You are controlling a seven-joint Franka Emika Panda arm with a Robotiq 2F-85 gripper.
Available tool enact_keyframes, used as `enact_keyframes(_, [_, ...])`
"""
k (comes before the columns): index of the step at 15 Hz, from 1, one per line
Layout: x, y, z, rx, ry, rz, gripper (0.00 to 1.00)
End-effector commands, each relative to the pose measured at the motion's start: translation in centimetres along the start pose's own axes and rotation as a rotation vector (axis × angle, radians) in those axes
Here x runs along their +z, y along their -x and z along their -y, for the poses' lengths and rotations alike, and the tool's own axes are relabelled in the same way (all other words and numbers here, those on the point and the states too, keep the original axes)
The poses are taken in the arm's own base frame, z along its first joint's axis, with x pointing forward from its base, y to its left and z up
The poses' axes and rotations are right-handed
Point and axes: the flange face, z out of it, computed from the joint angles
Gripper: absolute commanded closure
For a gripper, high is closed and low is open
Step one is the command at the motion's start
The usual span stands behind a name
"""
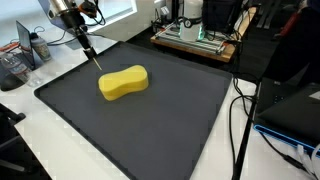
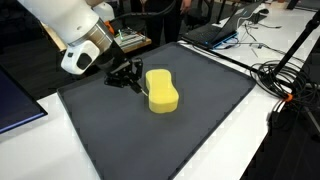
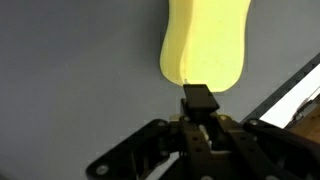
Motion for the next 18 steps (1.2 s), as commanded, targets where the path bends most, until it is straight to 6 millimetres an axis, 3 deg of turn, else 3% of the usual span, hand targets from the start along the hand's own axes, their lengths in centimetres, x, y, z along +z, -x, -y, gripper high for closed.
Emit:
enact_keyframes(1, [-0.5,5.6,-1.0,-0.001,-0.032,-0.022,0.97])
enact_keyframes(7, [0.0,12.7,-2.4,0.044,-0.090,-0.065,0.97])
enact_keyframes(12, [-0.1,17.6,-2.0,0.070,-0.130,-0.114,0.97])
enact_keyframes(13, [0.4,14.9,-2.6,0.072,-0.117,-0.079,0.97])
enact_keyframes(14, [0.4,15.4,-2.4,0.071,-0.116,-0.078,0.87])
enact_keyframes(18, [0.6,15.2,-2.6,0.073,-0.113,-0.077,0.87])
